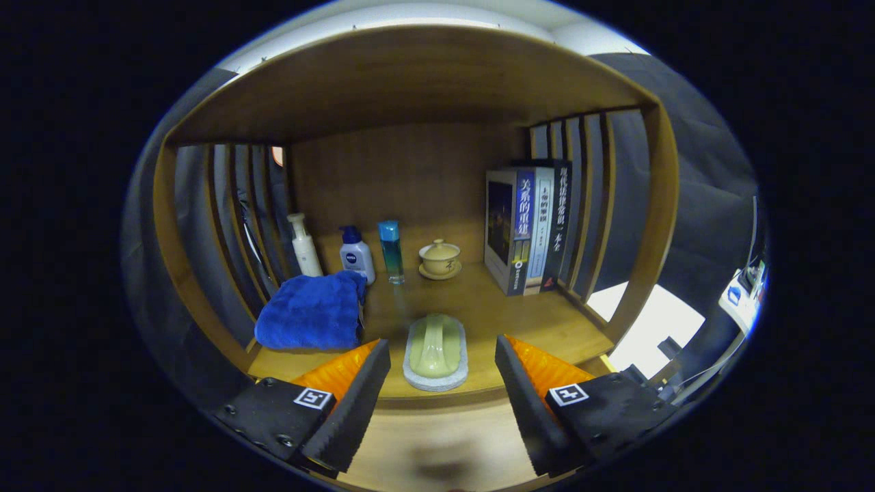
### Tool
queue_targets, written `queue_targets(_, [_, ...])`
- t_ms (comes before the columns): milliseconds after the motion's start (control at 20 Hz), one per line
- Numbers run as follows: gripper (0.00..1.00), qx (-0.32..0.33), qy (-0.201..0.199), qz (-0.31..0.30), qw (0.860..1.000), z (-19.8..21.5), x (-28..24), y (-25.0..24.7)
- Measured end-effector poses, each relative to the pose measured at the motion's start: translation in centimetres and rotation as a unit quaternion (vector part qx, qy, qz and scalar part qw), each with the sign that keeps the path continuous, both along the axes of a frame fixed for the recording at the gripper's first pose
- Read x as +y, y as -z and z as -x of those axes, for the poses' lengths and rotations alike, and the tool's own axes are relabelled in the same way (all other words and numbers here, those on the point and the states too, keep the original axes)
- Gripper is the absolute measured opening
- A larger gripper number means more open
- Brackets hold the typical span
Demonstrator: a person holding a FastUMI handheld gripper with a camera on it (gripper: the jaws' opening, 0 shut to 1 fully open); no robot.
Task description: Pull open the drawer, take out the items inside it, and place them on the countertop above the cabinet.
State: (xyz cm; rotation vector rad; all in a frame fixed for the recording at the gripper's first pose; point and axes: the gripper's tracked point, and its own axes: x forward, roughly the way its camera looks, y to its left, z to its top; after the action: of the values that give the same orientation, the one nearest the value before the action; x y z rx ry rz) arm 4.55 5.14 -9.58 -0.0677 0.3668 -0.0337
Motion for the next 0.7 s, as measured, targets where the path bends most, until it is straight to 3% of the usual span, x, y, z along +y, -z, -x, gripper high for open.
queue_targets(700, [0.99,-0.097,-0.015,0.015,0.995,12.9,-0.2,1.1])
